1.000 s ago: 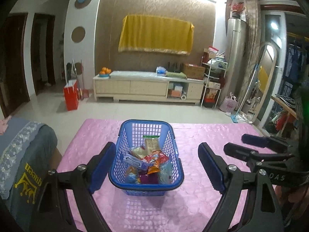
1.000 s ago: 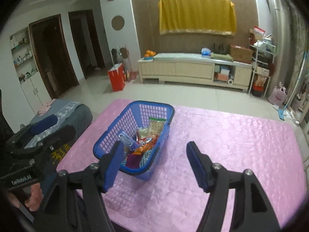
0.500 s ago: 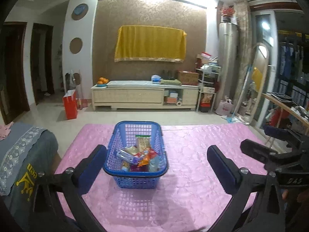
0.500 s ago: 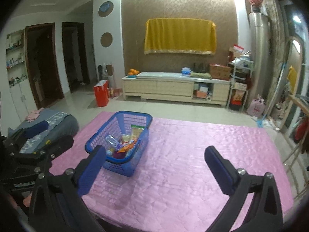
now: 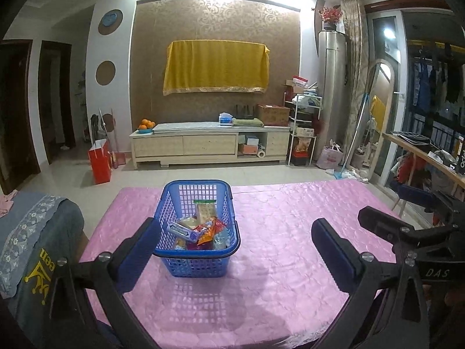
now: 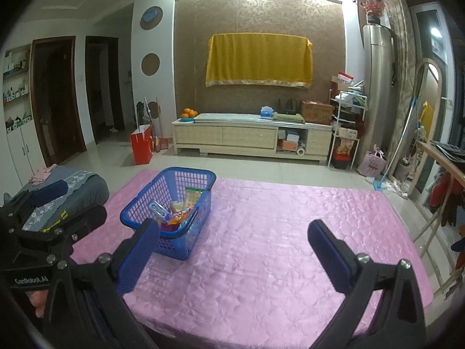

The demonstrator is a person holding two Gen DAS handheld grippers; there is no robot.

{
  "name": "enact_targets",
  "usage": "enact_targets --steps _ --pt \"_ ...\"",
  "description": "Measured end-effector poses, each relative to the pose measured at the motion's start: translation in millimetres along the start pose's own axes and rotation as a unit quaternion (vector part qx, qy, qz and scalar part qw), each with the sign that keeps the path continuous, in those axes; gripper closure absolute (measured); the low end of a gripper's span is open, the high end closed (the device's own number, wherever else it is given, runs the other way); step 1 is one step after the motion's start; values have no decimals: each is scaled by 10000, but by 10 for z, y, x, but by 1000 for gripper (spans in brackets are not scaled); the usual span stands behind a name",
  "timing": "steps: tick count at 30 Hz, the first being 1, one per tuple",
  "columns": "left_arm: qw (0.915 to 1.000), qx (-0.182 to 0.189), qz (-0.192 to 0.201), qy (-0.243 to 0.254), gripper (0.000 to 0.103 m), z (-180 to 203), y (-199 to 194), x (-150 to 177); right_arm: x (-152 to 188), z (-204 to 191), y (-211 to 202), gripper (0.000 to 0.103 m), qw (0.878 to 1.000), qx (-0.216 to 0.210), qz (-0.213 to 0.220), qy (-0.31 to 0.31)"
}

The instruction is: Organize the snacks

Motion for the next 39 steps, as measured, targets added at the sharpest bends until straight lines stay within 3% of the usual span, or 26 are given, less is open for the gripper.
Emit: enact_targets --steps 39 --pt "10000 43 -50 72 1 65 -70 7 -7 -5 -66 0 9999 0 -66 100"
Point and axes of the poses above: each gripper's, at about its wrist camera, not at the fingertips, and y roughly the way its jaws point, z to its right, x to its underside, the point moved 8 cm from there along y, roughly the way its jaws point, and after that the axes turned 5 degrees about z, right-handed, at the moved point
